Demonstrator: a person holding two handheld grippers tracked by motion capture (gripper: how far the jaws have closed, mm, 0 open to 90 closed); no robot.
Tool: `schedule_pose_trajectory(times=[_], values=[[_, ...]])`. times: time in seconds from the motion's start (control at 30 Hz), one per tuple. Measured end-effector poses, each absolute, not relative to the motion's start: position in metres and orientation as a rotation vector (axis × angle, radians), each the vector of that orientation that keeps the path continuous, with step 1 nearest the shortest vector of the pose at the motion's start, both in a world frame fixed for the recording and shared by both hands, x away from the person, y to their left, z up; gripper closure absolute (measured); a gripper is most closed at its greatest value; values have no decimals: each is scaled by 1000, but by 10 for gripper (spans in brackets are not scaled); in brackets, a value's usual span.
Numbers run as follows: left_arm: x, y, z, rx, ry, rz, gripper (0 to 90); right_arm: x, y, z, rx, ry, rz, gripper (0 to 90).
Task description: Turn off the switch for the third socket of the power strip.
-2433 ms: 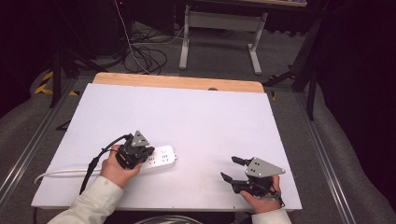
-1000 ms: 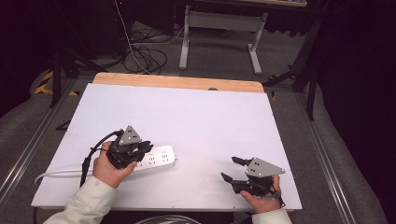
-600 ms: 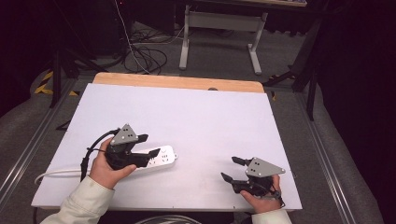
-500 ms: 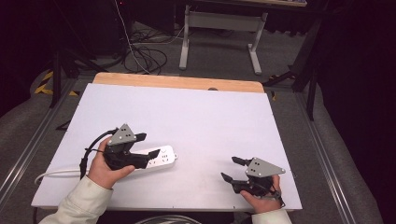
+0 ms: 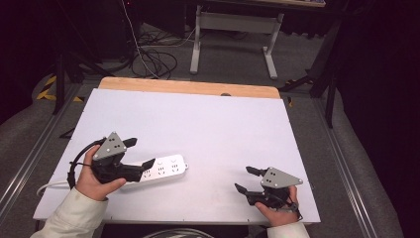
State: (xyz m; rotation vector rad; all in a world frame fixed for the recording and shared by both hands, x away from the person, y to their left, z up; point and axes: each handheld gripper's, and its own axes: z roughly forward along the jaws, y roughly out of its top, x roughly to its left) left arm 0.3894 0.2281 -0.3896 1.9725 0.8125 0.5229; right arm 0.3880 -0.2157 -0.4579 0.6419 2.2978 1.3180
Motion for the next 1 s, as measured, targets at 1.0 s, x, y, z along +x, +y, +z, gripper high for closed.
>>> schedule_pose_trajectory(times=[1.0], values=[[353,282,-424,1881,808,615,147,387,-215,-457,635,2298,1321,335]])
